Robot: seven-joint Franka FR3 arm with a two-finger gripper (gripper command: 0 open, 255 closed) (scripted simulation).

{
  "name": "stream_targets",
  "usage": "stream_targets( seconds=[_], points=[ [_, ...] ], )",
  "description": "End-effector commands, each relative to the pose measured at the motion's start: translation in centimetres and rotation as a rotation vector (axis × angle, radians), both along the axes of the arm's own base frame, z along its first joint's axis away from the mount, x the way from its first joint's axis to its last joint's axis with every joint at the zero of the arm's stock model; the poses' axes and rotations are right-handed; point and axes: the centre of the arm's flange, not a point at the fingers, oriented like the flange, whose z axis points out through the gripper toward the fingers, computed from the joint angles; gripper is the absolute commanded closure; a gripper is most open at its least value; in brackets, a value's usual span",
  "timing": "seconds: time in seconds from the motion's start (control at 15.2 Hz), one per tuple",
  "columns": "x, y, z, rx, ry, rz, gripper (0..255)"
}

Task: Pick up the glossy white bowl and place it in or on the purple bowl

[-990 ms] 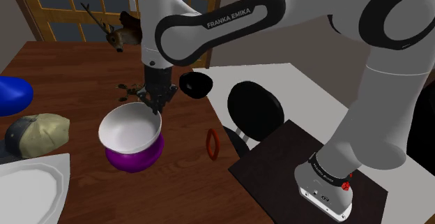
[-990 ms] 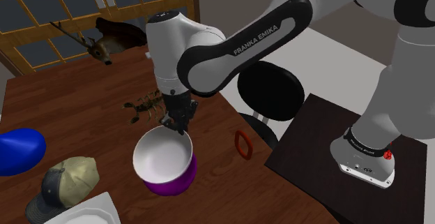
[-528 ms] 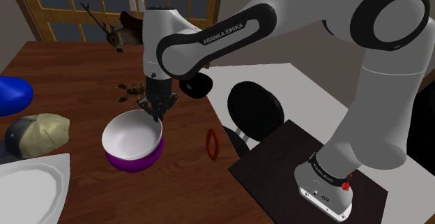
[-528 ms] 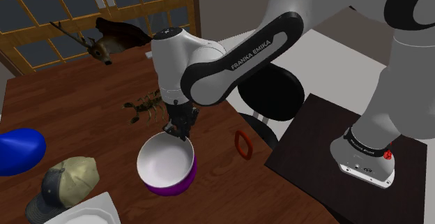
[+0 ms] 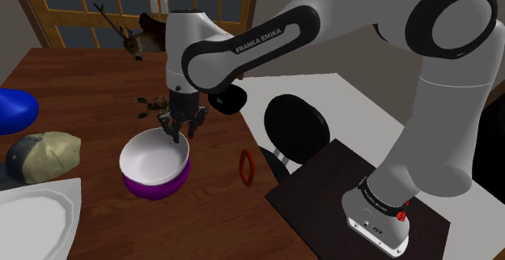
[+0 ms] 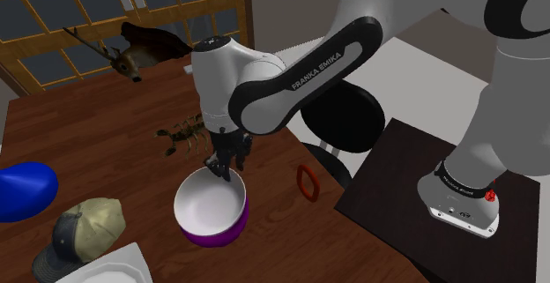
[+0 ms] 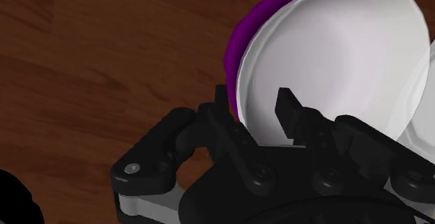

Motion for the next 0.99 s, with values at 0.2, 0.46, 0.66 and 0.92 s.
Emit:
stream_targets(
  seconds=[0.2,0.46,0.66,0.92],
  points=[
    [0.0,0.0,-0.1,0.0,0.001,0.001,0],
    [0.3,-0.4,3.9,0.0,0.001,0.001,0],
    [0.4,-0.5,4.9,0.0,0.001,0.001,0],
    [0.4,-0.5,4.9,0.0,0.001,0.001,0]
  ],
)
